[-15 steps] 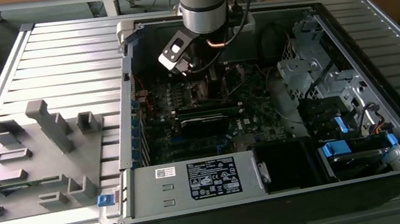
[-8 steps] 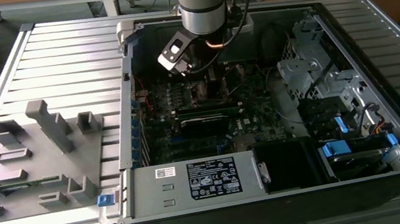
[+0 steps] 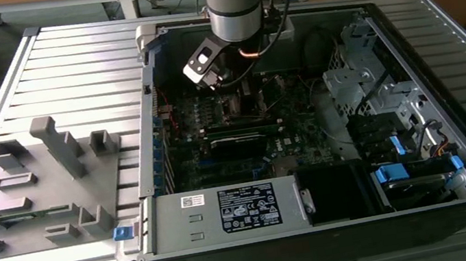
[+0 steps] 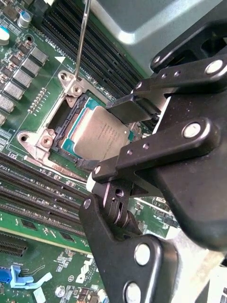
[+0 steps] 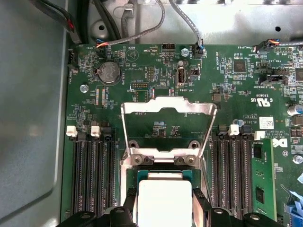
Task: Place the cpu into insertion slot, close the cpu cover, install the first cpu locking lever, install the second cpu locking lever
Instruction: 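Place the cpu into insertion slot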
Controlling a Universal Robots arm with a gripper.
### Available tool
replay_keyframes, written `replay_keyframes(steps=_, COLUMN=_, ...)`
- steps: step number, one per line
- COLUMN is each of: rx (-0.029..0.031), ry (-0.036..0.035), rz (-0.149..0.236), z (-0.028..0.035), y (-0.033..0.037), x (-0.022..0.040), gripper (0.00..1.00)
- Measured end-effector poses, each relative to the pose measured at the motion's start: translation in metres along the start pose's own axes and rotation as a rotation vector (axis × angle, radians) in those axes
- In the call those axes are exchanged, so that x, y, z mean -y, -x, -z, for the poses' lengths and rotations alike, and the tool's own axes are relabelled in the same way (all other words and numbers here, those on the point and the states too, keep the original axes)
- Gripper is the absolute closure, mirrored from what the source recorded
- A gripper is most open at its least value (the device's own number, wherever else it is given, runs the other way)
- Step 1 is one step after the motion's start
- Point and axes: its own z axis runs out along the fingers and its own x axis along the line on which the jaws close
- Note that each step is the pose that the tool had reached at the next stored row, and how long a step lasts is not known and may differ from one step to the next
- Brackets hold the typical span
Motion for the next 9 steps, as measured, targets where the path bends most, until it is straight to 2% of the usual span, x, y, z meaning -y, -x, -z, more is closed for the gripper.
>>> replay_keyframes(steps=9, rx=-0.0002, ry=0.0001, rz=0.0, z=-0.0015, y=0.0014, x=0.0006, gripper=0.46)
